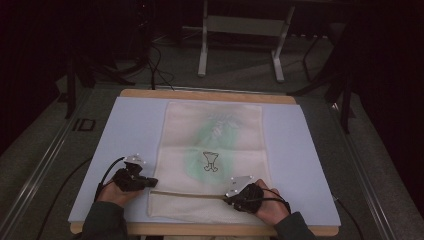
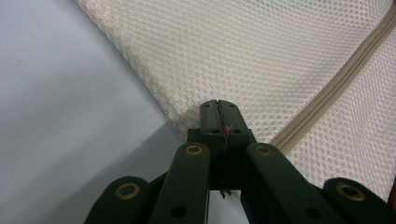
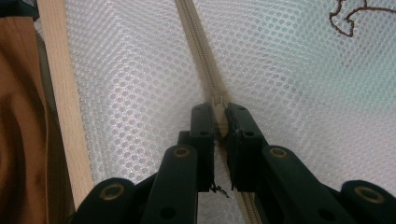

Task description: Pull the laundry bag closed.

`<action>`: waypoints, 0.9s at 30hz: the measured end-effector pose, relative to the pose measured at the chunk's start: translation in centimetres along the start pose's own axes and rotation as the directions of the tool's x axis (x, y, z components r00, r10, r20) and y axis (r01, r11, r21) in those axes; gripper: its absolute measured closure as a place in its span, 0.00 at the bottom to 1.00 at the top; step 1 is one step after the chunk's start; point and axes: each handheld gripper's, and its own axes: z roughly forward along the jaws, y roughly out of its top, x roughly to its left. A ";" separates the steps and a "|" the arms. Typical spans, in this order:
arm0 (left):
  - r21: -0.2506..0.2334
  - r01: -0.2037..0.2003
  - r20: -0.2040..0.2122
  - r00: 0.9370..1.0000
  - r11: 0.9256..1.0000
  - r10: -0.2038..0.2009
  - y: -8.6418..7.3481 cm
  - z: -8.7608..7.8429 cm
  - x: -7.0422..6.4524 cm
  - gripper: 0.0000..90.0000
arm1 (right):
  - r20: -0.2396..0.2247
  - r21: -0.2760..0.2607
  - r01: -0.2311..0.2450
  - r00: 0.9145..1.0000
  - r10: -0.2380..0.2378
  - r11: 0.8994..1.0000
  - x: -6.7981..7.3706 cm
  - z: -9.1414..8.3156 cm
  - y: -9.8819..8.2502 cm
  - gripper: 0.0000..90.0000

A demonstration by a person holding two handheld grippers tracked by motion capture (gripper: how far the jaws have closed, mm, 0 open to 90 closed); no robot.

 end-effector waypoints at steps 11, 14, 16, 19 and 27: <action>0.001 0.000 0.000 1.000 1.000 0.000 0.0 0.0 0.0 1.00 | -0.001 0.000 -0.005 1.000 0.005 1.000 -0.2 -0.2 -0.5 0.91; 0.000 0.000 0.000 1.000 1.000 0.000 0.0 0.0 0.0 1.00 | 0.001 -0.003 -0.006 1.000 0.006 1.000 -0.2 -0.3 -0.7 0.91; 0.000 0.000 0.000 1.000 1.000 0.000 0.0 0.0 0.0 1.00 | 0.002 -0.005 -0.009 1.000 0.009 1.000 -0.3 -0.5 -0.8 0.92; 0.000 0.001 0.000 1.000 1.000 -0.001 0.0 0.0 0.0 1.00 | 0.004 -0.006 -0.014 1.000 0.015 1.000 -0.3 -0.6 -1.0 0.91; 0.001 -0.001 0.000 1.000 1.000 0.001 0.0 0.0 0.0 1.00 | 0.011 -0.007 -0.024 1.000 0.024 1.000 -0.4 -1.0 -1.5 0.92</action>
